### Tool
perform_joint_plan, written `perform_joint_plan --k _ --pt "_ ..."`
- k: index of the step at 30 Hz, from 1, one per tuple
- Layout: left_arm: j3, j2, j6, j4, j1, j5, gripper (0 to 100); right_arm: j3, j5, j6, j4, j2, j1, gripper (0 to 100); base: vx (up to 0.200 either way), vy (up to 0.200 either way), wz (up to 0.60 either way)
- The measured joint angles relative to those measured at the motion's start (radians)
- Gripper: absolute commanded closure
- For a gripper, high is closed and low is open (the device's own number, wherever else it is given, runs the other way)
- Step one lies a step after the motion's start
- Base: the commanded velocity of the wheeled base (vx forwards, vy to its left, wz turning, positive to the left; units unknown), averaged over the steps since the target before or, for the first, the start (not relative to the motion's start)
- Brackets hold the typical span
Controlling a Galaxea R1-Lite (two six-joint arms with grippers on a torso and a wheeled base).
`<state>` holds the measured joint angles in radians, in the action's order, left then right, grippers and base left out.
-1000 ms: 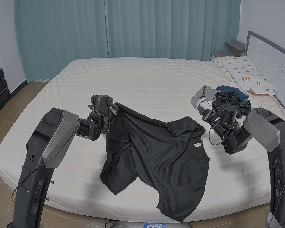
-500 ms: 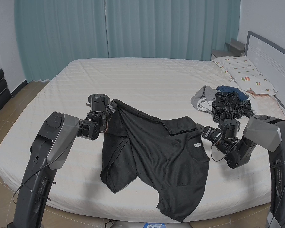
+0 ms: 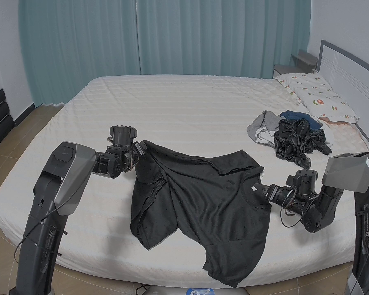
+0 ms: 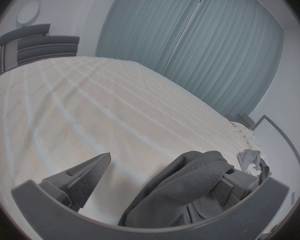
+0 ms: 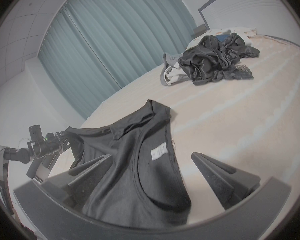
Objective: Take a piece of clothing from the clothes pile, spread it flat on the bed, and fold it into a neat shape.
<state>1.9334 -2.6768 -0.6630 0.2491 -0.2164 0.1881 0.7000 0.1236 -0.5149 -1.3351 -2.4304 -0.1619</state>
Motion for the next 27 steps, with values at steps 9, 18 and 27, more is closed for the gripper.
perform_joint_plan --k 9,18,27 --pt "-0.187 0.154 -0.070 -0.134 0.059 -0.306 0 -0.091 0.031 -0.015 -0.058 0.009 0.016 0 0.000 0.000 0.00" --pt "-0.297 0.241 -0.142 -0.209 0.100 -0.411 0 -0.133 0.065 -0.098 -0.090 0.007 0.024 0 0.000 0.000 0.00" --pt "-0.633 0.364 -0.186 -0.057 0.088 -0.496 0 -0.157 0.089 -0.122 -0.086 0.006 0.024 0 0.000 0.000 0.00"
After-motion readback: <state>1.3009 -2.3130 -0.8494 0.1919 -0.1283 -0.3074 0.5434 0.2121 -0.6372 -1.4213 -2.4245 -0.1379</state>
